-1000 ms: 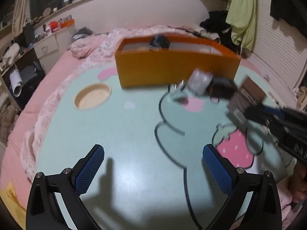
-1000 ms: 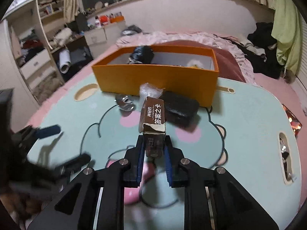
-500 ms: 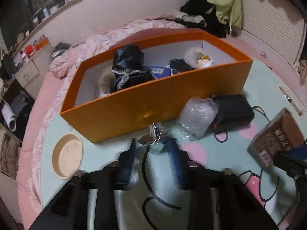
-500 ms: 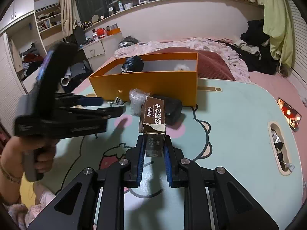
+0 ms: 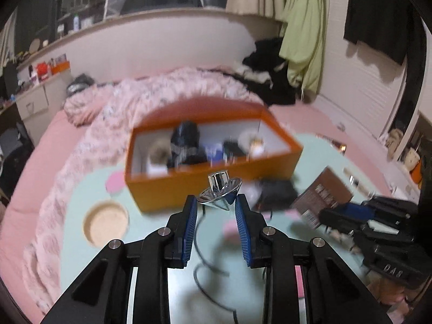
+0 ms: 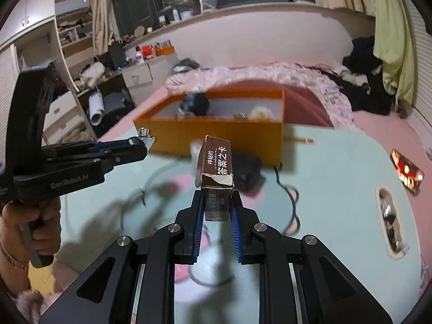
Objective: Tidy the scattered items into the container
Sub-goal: 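Drop the metal clip into the box with the left tool while the right tool drops the deck in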
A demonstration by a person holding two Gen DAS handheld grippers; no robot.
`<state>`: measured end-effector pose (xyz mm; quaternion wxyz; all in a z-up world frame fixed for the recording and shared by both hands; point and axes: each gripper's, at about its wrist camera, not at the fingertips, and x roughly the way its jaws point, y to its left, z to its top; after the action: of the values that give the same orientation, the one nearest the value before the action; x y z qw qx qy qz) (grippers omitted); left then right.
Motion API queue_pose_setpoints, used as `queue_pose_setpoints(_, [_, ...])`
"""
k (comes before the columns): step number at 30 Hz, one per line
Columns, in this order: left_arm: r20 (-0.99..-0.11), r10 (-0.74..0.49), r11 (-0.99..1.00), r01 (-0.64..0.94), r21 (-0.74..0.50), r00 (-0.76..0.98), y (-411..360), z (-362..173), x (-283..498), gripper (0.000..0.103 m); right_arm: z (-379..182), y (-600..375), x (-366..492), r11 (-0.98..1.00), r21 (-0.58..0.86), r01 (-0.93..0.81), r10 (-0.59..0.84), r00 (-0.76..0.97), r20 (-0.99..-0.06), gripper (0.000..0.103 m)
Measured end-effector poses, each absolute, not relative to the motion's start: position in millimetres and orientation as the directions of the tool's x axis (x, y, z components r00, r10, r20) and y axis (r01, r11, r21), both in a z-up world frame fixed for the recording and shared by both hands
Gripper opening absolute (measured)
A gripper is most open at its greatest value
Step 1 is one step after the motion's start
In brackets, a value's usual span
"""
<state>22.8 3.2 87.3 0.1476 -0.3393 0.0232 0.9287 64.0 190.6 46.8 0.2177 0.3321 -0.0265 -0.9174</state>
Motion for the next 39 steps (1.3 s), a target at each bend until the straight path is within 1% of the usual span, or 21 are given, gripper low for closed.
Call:
queue_pose_setpoints(3, [-0.63,0.257,-0.956,-0.287,-0.058,-0.733,7,105,-2,0.028,66,182,48,-0.896,0.217,0.387,-0.437,-0.688,-0.579,0.02])
queue_pose_setpoints(6, [-0.645,0.238,-0.962,-0.266,-0.056,-0.726,9,111,-29,0.028,82,172,25,-0.902,0.196,0.384,-0.423,-0.704,-0.571,0.02])
queue_pose_setpoints(9, [-0.675,0.192,-0.973,-0.229,-0.034,-0.712,12,111,-58,0.028,91,162,-8,-0.914,0.19,0.358,-0.398,-0.703,-0.59,0.02])
queue_pose_setpoints(13, [-0.716,0.127,-0.984,-0.176,-0.006,-0.686,12,100,-90,0.029,88,150,-49,-0.939,0.164,0.303,-0.335,-0.692,-0.64,0.02])
queue_pose_setpoints(14, [-0.728,0.121,-0.986,-0.167,-0.009,-0.675,12,96,-95,0.031,84,148,-57,-0.944,0.159,0.289,-0.32,-0.687,-0.652,0.02])
queue_pose_setpoints(15, [-0.738,0.122,-0.987,-0.162,-0.017,-0.663,11,92,-100,0.042,81,146,-65,-0.948,0.156,0.278,-0.309,-0.682,-0.663,0.021])
queue_pose_setpoints(16, [-0.74,0.122,-0.987,-0.158,-0.022,-0.661,10,90,-101,0.048,77,144,-72,-0.951,0.155,0.268,-0.3,-0.672,-0.677,0.022])
queue_pose_setpoints(17, [-0.734,0.112,-0.989,-0.149,-0.016,-0.67,9,89,-98,0.05,73,142,-80,-0.957,0.149,0.249,-0.28,-0.659,-0.698,0.027])
queue_pose_setpoints(18, [-0.724,0.107,-0.99,-0.144,-0.01,-0.682,8,89,-94,0.06,70,142,-85,-0.965,0.14,0.222,-0.254,-0.65,-0.717,0.031])
queue_pose_setpoints(19, [-0.711,0.103,-0.99,-0.141,-0.005,-0.696,6,90,-88,0.072,69,144,-86,-0.969,0.14,0.201,-0.239,-0.649,-0.722,0.031])
queue_pose_setpoints(21, [-0.689,0.097,-0.991,-0.132,-0.002,-0.719,1,92,-76,0.084,70,153,-78,-0.968,0.171,0.184,-0.25,-0.667,-0.702,0.032])
queue_pose_setpoints(22, [-0.677,0.105,-0.991,-0.133,-0.011,-0.728,-3,93,-69,0.087,71,157,-73,-0.966,0.185,0.178,-0.257,-0.675,-0.692,0.035])
queue_pose_setpoints(24, [-0.672,0.126,-0.99,-0.134,-0.04,-0.73,-10,95,-58,0.091,73,165,-60,-0.966,0.199,0.165,-0.257,-0.69,-0.677,0.06])
queue_pose_setpoints(26, [-0.682,0.143,-0.989,-0.135,-0.066,-0.717,-14,94,-42,0.094,76,172,-44,-0.964,0.207,0.165,-0.261,-0.714,-0.65,0.07])
queue_pose_setpoints(28, [-0.7,0.145,-0.988,-0.144,-0.06,-0.699,-13,88,-25,0.096,77,179,-25,-0.963,0.21,0.166,-0.264,-0.73,-0.63,0.07])
queue_pose_setpoints(31, [-0.738,0.122,-0.986,-0.165,-0.015,-0.664,-2,71,4,0.098,73,184,1,-0.963,0.213,0.165,-0.265,-0.728,-0.632,0.071])
queue_pose_setpoints(34, [-0.768,0.138,-0.98,-0.199,-0.015,-0.625,9,48,29,0.098,60,191,27,-0.969,0.193,0.153,-0.244,-0.712,-0.659,0.072])
queue_pose_setpoints(39, [-0.802,0.168,-0.98,-0.184,-0.074,-0.573,21,21,47,0.098,31,200,44,-0.979,0.173,0.106,-0.201,-0.63,-0.75,0.072])
